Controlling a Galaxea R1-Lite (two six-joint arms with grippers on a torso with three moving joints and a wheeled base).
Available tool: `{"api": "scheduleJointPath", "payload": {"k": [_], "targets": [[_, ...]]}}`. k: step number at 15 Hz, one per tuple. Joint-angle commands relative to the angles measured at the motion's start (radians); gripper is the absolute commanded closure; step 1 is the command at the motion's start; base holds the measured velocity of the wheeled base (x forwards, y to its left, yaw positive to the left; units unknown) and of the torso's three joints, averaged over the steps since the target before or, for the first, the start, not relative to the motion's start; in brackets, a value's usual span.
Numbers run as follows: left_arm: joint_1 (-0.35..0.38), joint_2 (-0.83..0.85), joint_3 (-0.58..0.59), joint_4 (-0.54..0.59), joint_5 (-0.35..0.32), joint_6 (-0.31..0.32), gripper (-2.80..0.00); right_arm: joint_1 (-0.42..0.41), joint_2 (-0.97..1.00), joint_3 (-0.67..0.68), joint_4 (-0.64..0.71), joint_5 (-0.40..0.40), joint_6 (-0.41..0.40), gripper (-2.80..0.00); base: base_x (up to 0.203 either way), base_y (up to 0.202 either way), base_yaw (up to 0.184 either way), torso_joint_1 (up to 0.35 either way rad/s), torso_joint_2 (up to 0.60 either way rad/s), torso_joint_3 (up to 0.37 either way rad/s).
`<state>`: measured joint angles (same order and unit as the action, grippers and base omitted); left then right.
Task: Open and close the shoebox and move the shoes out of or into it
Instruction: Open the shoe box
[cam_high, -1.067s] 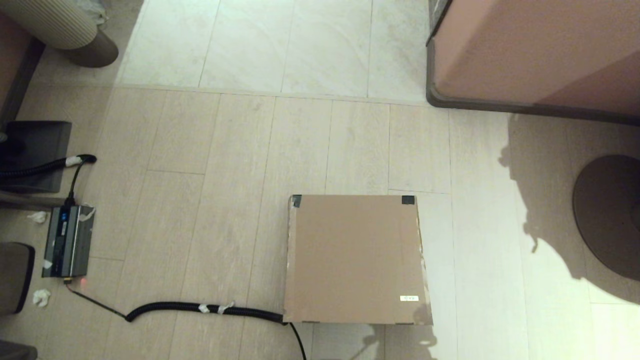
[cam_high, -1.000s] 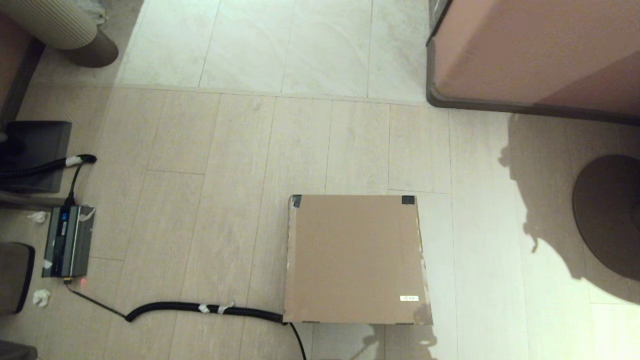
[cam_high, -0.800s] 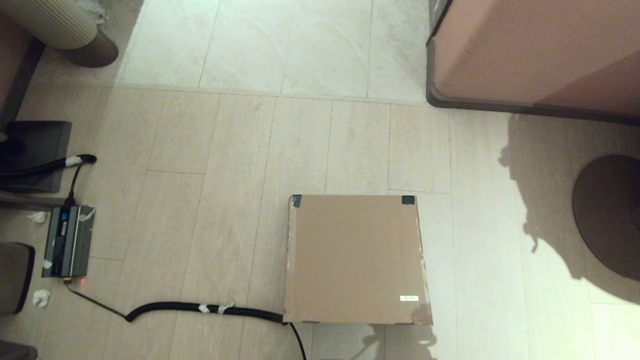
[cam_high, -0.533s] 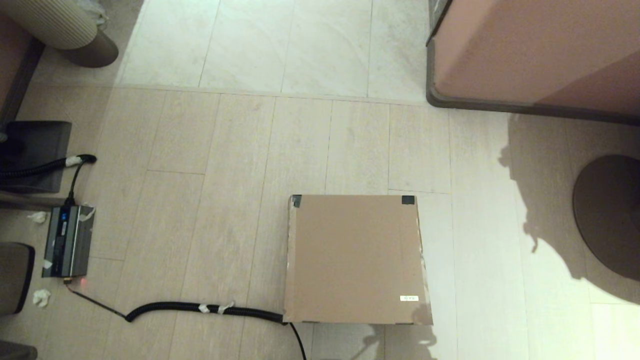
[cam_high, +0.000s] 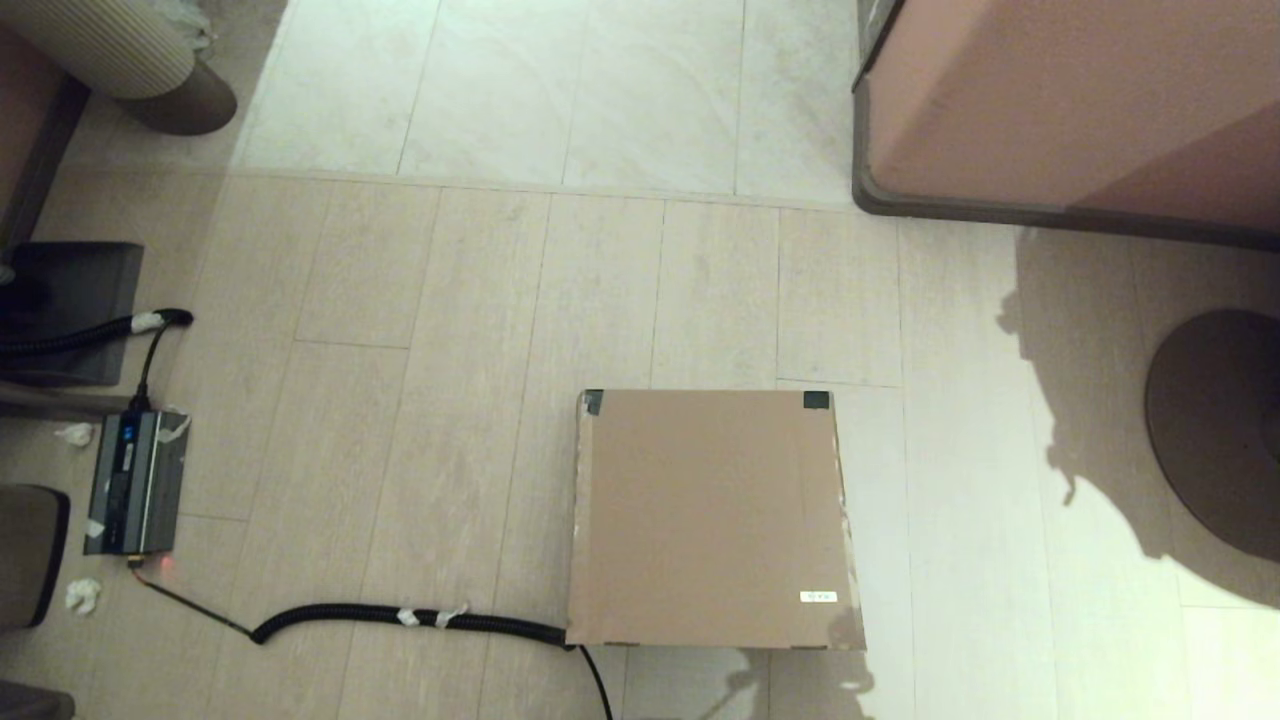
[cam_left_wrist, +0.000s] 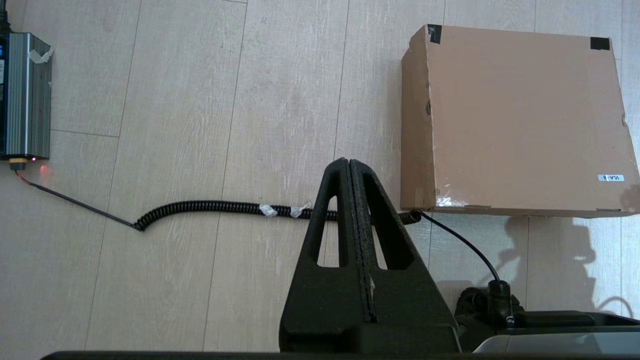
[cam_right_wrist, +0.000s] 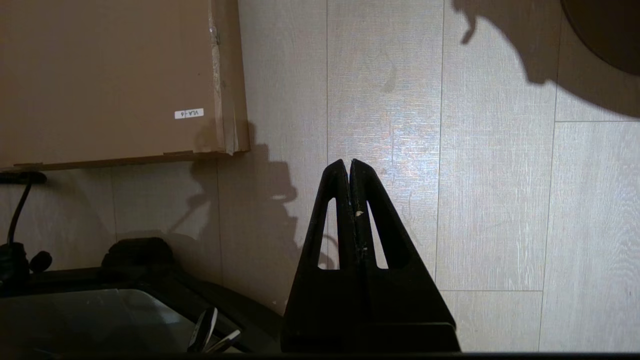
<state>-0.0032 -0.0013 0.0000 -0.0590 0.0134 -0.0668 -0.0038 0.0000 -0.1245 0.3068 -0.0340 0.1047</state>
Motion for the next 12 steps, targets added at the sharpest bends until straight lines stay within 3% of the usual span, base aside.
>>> {"api": "scheduleJointPath", "payload": {"k": [1,12], "targets": [[0.0,0.001,0.018,0.0,0.0,-0.001,0.0,-0.001,0.002,0.0,0.002,-0.001,0.003,0.0,0.0,0.0,0.0,0.0,0.0,0.0],[0.0,0.0,0.017,0.002,-0.015,0.028,0.0,-0.001,0.002,0.001,0.002,-0.01,-0.007,0.0,0.0,0.0,0.0,0.0,0.0,0.0]]}}
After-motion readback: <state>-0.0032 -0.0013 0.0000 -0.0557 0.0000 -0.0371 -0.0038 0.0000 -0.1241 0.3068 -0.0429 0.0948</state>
